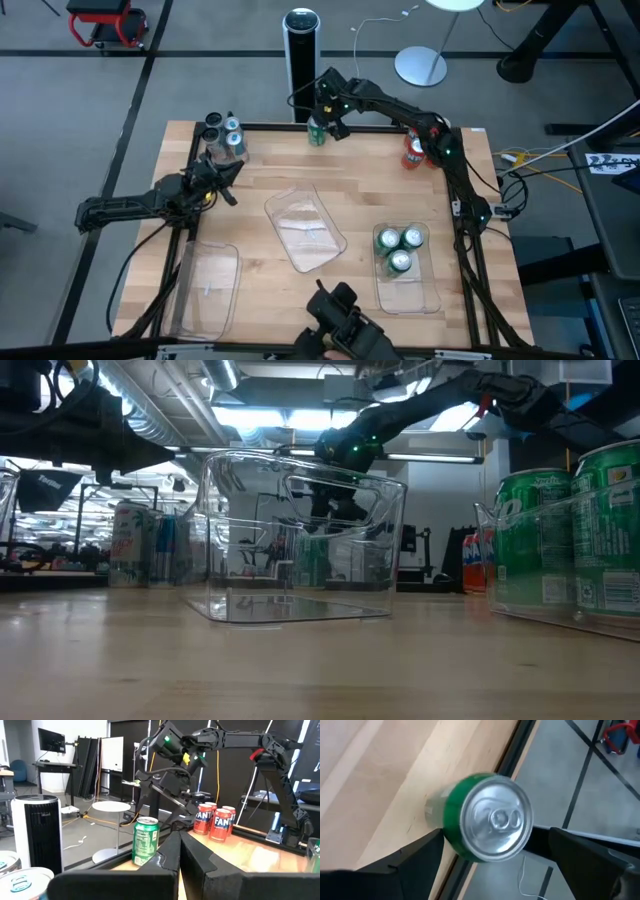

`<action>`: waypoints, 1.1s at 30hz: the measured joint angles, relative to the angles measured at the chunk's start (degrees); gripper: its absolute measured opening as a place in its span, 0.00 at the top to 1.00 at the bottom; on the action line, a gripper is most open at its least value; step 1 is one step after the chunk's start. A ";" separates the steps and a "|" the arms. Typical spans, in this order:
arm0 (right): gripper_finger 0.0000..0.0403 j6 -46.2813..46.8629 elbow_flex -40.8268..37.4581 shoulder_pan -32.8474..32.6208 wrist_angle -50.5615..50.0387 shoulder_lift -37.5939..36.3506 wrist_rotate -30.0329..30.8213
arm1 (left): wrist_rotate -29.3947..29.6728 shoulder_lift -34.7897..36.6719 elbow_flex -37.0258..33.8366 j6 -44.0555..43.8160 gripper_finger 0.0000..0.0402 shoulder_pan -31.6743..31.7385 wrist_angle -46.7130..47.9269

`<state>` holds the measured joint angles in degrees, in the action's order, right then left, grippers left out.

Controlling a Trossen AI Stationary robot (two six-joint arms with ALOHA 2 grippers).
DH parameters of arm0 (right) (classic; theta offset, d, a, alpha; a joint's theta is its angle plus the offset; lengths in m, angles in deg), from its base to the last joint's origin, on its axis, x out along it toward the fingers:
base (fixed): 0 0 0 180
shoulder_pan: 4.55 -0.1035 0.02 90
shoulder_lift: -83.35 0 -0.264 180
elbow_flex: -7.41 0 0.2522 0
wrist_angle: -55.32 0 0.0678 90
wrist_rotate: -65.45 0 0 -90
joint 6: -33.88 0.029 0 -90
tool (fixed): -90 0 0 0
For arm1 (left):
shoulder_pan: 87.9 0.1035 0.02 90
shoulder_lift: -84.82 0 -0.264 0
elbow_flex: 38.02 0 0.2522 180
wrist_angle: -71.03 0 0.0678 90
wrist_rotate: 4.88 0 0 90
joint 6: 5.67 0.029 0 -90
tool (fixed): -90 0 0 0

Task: Sort soda cans
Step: Put the green soda can into the right transparent bin

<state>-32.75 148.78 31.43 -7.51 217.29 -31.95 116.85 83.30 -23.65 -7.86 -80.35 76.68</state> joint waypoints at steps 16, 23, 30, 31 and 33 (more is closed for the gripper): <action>0.11 -1.69 -3.97 -0.29 6.61 1.10 -3.02 | 0.00 0.00 -0.01 0.49 1.00 0.00 0.19; 0.11 -4.53 -4.63 -2.10 4.67 1.10 -6.93 | 0.00 0.00 0.00 0.49 1.00 0.00 0.19; 0.11 -5.85 -4.63 -4.50 3.86 1.10 -13.49 | 0.01 0.00 -0.01 0.49 1.00 0.00 0.21; 0.11 -5.89 -4.63 -4.62 3.22 1.10 -14.32 | 0.00 0.00 -0.01 0.48 1.00 0.00 0.23; 0.11 -6.03 -4.63 -4.63 2.13 1.04 -16.78 | 0.01 0.00 -0.01 0.47 1.00 0.00 0.24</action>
<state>-38.78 144.15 26.80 -5.38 218.33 -48.73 116.86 83.30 -23.65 -7.39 -80.35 76.92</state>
